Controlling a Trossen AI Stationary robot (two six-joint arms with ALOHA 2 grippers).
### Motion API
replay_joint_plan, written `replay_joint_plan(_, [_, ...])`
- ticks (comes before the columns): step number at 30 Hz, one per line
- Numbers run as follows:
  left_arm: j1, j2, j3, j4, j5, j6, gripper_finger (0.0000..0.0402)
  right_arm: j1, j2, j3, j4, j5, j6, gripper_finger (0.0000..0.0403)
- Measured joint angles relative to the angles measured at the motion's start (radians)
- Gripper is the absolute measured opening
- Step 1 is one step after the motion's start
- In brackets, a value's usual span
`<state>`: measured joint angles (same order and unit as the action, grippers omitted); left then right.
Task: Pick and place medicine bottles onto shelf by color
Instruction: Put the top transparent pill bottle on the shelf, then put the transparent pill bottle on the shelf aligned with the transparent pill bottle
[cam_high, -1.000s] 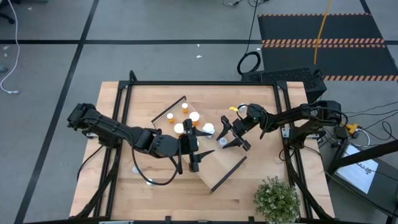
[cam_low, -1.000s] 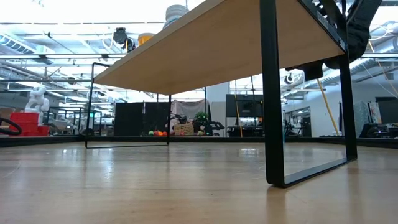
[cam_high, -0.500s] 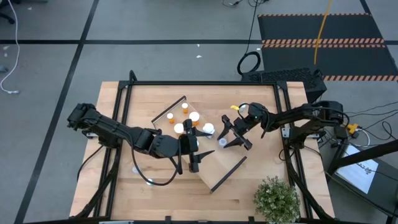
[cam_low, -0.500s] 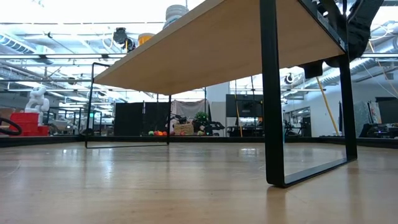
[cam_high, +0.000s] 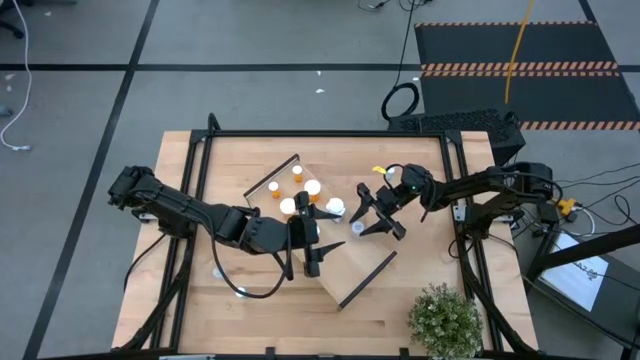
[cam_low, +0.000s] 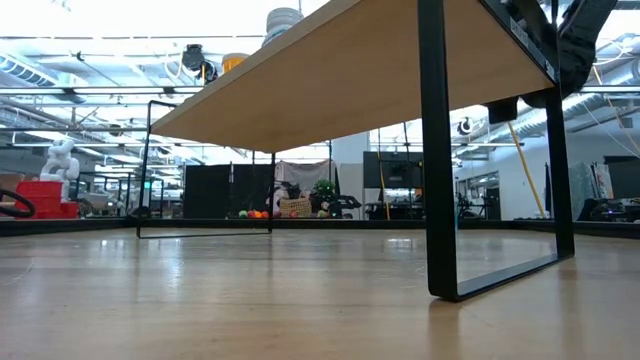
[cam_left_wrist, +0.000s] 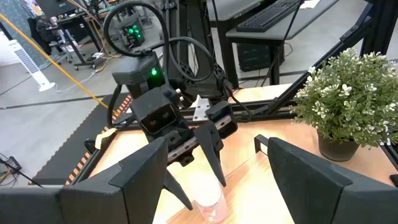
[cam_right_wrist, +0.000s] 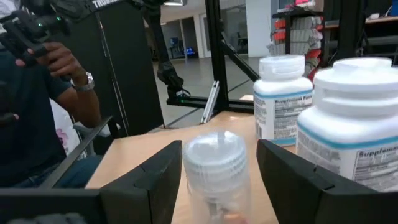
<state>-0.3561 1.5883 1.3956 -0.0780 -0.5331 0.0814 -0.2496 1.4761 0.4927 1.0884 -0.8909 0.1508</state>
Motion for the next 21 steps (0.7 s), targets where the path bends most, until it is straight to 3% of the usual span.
replay_joint_plan(5, [0.000, 0.000, 0.000, 0.000, 0.000, -0.001, 0.0275, 0.000, -0.028, 0.000, 0.011, 0.027, 0.018, 0.0209])
replay_joint_plan(13, [0.000, 0.000, 0.000, 0.000, 0.000, -0.009, 0.0276, 0.000, -0.118, 0.000, 0.000, 0.030, 0.062, 0.0257])
replay_joint_plan(21, [-0.016, 0.000, 0.000, 0.001, 0.000, -0.020, 0.0275, 0.001, -0.199, 0.000, -0.027, 0.057, 0.074, 0.0263])
